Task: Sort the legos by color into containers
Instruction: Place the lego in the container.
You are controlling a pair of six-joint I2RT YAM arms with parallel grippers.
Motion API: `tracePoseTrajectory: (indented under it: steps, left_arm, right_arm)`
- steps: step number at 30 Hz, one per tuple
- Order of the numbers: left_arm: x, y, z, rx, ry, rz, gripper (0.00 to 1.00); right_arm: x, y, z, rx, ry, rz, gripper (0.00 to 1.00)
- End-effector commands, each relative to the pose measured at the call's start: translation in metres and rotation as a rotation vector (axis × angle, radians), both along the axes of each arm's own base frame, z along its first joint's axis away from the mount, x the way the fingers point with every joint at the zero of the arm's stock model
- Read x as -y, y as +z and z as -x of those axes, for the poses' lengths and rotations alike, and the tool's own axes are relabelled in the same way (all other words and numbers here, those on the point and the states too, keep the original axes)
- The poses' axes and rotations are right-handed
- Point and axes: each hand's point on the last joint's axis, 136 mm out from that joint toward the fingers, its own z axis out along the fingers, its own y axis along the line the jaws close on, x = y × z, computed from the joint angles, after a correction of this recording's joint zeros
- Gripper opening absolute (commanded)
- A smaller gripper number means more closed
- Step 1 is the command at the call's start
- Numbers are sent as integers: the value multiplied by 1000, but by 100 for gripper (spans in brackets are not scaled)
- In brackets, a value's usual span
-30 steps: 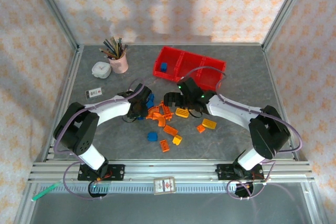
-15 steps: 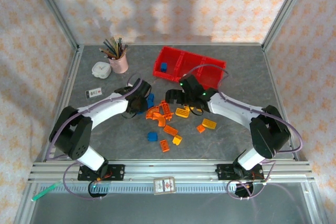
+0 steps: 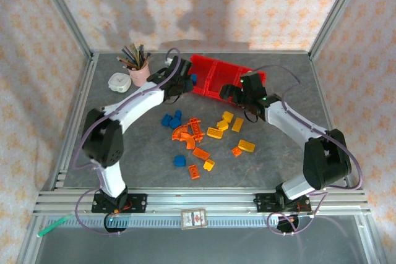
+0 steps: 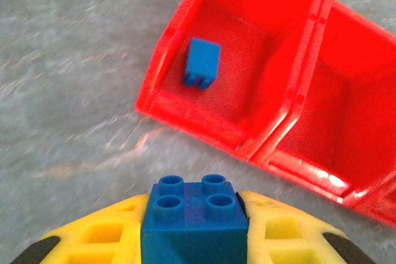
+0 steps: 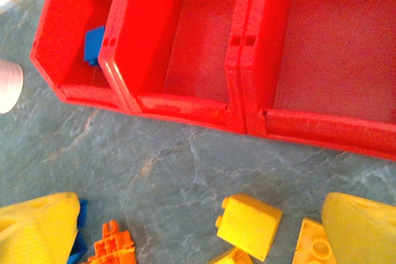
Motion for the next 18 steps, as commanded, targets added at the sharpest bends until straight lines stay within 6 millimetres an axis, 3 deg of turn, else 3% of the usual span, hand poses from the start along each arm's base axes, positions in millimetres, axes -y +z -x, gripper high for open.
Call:
tracePoseTrajectory:
  steps: [1,9,14,18]
  left_arm:
    - [12,-4,-39,59,-8,-51,27]
    - [40,-23,-106,127,-4,-74,27]
    - [43,-41,-127,135,12,-91,32]
    - [44,-44,-134,130,14,-95,45]
  right_arm:
    - [8,26,-17,91,-29,14,100]
    - [14,29,-25,113,-43,23,100]
    - [15,32,-26,123,-42,33,100]
    - [14,37,-28,132,-33,33,100]
